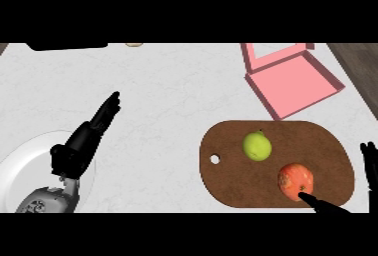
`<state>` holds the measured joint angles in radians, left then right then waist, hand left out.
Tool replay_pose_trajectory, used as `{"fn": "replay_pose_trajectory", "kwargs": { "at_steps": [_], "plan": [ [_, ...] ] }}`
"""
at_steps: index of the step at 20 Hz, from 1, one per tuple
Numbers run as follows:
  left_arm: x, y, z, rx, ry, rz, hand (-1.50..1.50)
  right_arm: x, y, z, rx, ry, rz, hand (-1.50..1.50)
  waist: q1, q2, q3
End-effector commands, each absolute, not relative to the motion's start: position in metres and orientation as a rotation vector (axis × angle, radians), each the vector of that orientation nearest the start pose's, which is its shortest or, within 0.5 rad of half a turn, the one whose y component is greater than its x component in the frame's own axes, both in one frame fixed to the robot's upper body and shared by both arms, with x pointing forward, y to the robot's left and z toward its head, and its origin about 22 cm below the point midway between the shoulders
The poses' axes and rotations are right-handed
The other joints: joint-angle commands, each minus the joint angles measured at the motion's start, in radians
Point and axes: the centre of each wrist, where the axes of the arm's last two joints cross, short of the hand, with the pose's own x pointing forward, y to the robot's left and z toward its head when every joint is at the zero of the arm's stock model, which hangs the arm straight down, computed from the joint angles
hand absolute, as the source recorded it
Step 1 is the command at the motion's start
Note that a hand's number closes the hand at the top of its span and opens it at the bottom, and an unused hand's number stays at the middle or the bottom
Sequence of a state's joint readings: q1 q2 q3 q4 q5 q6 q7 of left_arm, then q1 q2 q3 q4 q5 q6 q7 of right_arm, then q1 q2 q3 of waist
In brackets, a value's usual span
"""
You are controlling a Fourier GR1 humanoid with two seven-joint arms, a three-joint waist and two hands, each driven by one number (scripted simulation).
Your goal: Pick the squash from the cutting board and place it in the cardboard box
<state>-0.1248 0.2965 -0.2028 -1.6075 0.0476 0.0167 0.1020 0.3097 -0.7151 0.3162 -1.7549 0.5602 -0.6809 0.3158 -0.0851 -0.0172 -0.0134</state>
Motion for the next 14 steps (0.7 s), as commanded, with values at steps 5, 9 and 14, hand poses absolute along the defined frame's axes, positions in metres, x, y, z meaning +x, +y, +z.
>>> {"fn": "replay_pose_trajectory", "kwargs": {
  "at_steps": [5, 9, 14],
  "plan": [
    [0.27, 0.231, 0.041, 0.017, -1.582, -0.392, 0.0, 0.11, -0.274, 0.083, -1.143, -1.161, 0.678, -1.5, 0.027, 0.012, 0.001],
    [0.269, 0.206, 0.04, -0.003, -1.587, -0.44, 0.0, 0.089, -0.244, 0.125, -1.048, -1.053, 0.682, -1.5, 0.047, 0.015, 0.005],
    [0.275, 0.207, 0.051, -0.005, -1.6, -0.44, 0.0, 0.086, -0.219, 0.149, -1.02, -0.975, 0.608, -1.5, 0.081, 0.017, 0.01]
  ]
}}
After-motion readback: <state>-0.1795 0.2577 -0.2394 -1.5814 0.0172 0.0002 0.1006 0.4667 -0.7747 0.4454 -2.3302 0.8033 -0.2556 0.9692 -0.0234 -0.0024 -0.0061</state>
